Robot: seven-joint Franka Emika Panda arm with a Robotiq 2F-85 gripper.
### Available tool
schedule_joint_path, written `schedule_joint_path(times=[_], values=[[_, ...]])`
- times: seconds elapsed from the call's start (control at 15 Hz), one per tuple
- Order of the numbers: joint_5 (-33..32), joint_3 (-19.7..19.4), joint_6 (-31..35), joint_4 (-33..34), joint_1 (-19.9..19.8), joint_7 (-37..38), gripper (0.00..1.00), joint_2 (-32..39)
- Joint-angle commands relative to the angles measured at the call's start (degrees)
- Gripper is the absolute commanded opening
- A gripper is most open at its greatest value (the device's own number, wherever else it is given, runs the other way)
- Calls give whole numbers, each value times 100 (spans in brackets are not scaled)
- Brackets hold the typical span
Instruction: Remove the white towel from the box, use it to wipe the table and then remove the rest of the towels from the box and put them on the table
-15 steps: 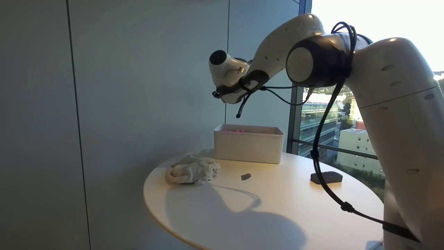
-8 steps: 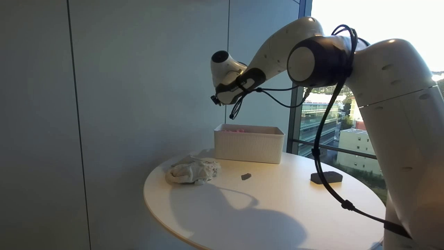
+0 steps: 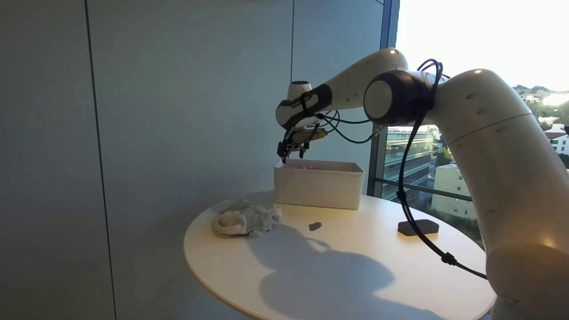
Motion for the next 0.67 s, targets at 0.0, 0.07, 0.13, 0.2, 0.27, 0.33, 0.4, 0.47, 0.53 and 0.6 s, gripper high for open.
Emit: schedule_joint_path(times=[0.0, 0.07, 0.13, 0.2, 0.27, 0.33, 0.4, 0.47, 0.53, 0.6], values=[[385, 99, -1334, 1343, -316, -166, 100, 789], [387, 64, -1524, 1582, -354, -57, 100, 979], [439, 87, -1769, 1815, -426, -111, 100, 1138], [506, 139, -1979, 2048, -520, -262, 100, 1315], [519, 141, -2079, 2266, -569, -267, 100, 1513], [562, 141, -2252, 2537, -620, -373, 100, 1719], [545, 123, -2318, 2758, -645, -330, 100, 1920], [515, 90, -2377, 2980, -656, -272, 100, 2111], [459, 60, -2398, 3206, -677, -268, 100, 2327], [447, 60, -2432, 3423, -698, -265, 100, 2510]])
